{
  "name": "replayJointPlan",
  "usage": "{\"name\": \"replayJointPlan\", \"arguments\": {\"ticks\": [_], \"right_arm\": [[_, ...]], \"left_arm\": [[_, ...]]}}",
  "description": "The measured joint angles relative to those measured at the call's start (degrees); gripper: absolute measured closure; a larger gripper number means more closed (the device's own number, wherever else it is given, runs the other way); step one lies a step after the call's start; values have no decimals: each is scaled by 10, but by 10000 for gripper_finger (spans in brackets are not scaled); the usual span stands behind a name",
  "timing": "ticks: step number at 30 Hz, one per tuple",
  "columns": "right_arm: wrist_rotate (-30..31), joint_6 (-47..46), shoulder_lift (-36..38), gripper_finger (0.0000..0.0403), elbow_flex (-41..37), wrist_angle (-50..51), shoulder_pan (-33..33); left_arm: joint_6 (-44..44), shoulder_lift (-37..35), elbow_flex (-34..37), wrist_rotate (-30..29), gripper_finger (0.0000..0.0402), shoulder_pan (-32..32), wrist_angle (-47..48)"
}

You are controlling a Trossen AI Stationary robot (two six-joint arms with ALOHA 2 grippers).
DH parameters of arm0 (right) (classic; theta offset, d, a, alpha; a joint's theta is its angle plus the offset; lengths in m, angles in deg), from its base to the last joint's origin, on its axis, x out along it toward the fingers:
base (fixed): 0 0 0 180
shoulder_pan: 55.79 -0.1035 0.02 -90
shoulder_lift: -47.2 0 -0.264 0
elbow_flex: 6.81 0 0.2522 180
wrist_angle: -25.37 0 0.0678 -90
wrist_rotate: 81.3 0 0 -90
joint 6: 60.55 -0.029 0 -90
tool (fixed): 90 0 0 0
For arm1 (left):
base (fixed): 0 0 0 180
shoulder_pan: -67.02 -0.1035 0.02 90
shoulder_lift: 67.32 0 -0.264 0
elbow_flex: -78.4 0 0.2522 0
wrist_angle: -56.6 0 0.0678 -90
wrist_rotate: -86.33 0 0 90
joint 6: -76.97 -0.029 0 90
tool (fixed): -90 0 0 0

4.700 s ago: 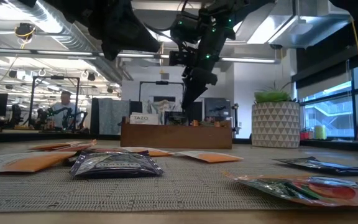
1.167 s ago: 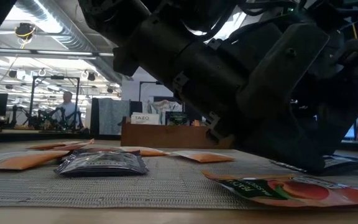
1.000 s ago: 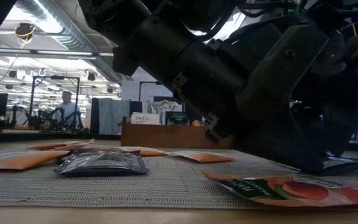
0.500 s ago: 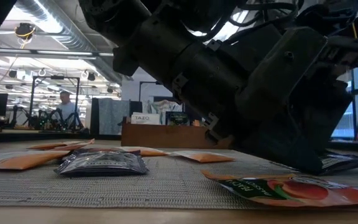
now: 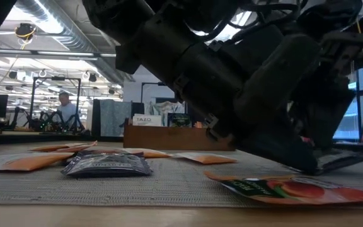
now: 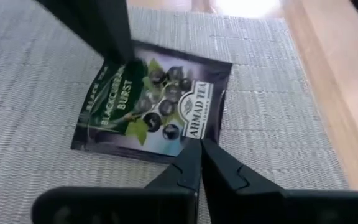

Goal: Pick & Place Tea
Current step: Put the blue tea bag into the middle section of the wooden organizer

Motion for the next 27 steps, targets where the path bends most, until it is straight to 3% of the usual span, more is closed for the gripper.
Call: {"name": "replayJointPlan", "arguments": {"ticks": [3, 10, 18, 22, 27], "right_arm": [[6, 14, 29, 401, 4, 24, 9], [84, 63, 86, 401, 36, 98, 39], [183, 172, 117, 402, 130, 121, 97], [233, 246, 115, 402, 187, 111, 123], [258, 317, 96, 402, 223, 54, 155]], "left_arm": [[-11, -16, 1, -4, 392, -6, 21], [-43, -75, 1, -17, 389, -24, 109], [-94, -215, 8, -29, 393, -54, 295], [-96, -318, 69, -28, 391, -69, 285], [-90, -448, 196, -27, 389, -72, 151]]}}
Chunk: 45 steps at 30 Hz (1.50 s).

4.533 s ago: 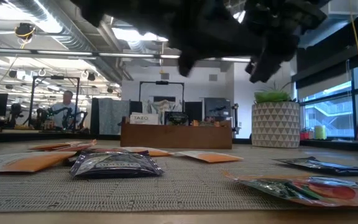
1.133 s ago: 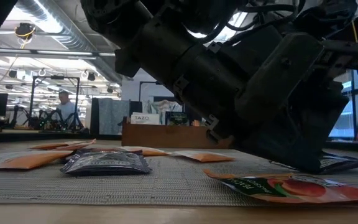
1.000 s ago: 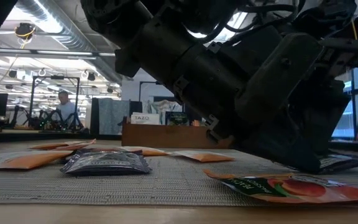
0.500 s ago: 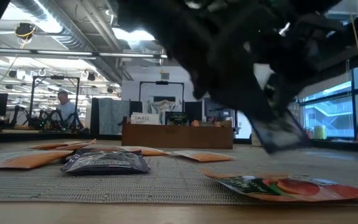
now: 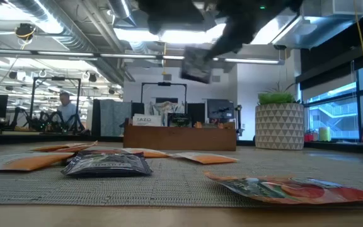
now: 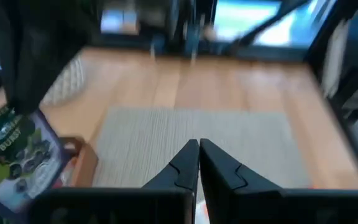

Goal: Pick & Place Tea
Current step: Put the blue tea bag into the middle section of the wooden organizer, then put the white tea bag into the left section of the wooden organizer

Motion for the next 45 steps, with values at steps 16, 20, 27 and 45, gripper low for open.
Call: {"name": "replayJointPlan", "arguments": {"ticks": [16, 20, 27, 45], "right_arm": [[31, 116, -169, 400, 5, -112, 47], [58, 116, -181, 399, 5, -116, 49], [75, 133, -195, 399, 5, -122, 52], [81, 109, -199, 323, 5, -122, 54]], "left_arm": [[21, -136, 181, -30, 392, 7, -125], [39, -136, 195, -31, 393, 6, -124], [48, -135, 198, -31, 389, 6, -118], [49, -135, 198, -31, 391, 7, -117]]}}
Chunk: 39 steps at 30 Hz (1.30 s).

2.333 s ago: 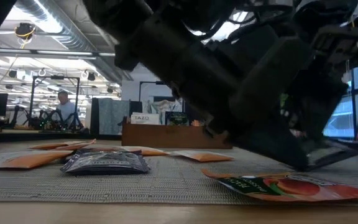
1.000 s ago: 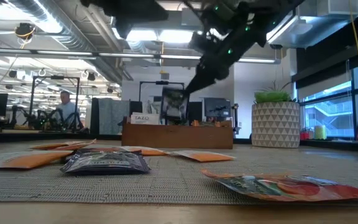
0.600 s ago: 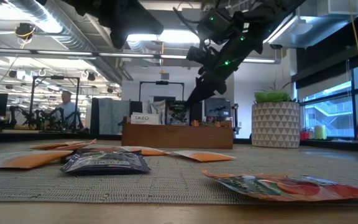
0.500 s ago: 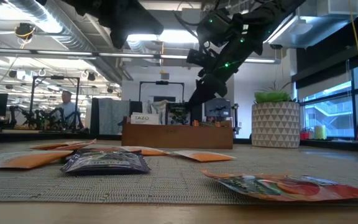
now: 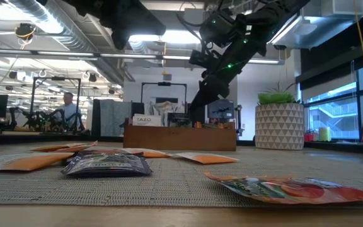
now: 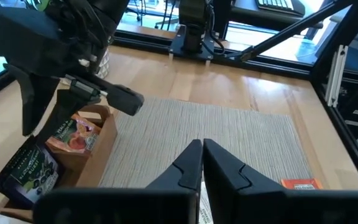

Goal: Pick & Place Tea
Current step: Put the white tea bag into the left section of the wooden organizer

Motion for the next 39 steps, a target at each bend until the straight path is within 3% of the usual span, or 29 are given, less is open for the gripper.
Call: {"name": "replayJointPlan", "arguments": {"ticks": [4, 12, 16, 25, 34, 39], "right_arm": [[6, -53, 9, 311, 0, 8, 0], [-207, -136, 23, 309, 0, 44, -22], [-259, -165, 21, 309, 0, 44, -44], [-280, -158, 20, 297, -1, 46, -82], [-248, -171, 19, 231, -2, 87, -86], [-263, -171, 12, 215, -2, 96, -86]], "left_arm": [[23, 6, 0, 9, 393, 0, 0], [72, 87, 0, 51, 389, 19, 3], [113, 152, 0, 46, 390, 33, -9], [129, 307, -20, 66, 390, 51, -170], [99, 422, -136, 65, 389, 67, -166], [107, 460, -179, 62, 391, 73, -117]]}}
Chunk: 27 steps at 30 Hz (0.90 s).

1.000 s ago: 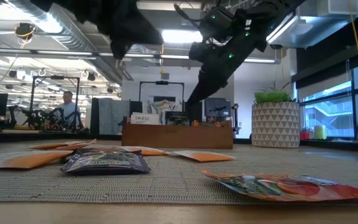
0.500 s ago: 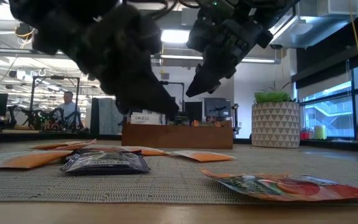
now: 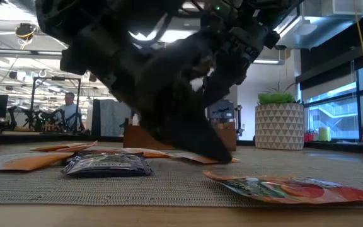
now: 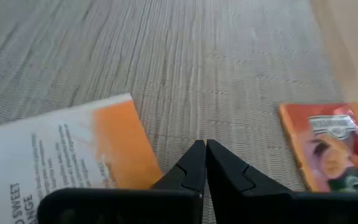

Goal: Pick & Place Tea
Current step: Put the white tea bag into the left section of the wooden organizer

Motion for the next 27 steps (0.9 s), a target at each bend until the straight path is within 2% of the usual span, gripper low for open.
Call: {"name": "replayJointPlan", "arguments": {"ticks": [5, 11, 19, 22, 25, 27], "right_arm": [[-48, -4, -34, 212, 0, 11, 0], [-56, -5, -69, 212, 0, 4, 0], [-63, -5, -78, 212, 0, 4, 0], [-63, -6, -78, 212, 0, 4, 0], [-62, -5, -78, 212, 0, 3, 0], [-60, -5, -78, 212, 0, 1, 0]], "left_arm": [[19, 2, -8, -3, 389, 8, 1], [41, -1, -8, -32, 392, 18, 2], [53, -2, -8, -68, 390, 21, 3], [54, -18, -7, -103, 389, 28, 16], [60, -33, -7, -161, 390, 41, 64], [73, -39, -7, -178, 391, 48, 87]]}}
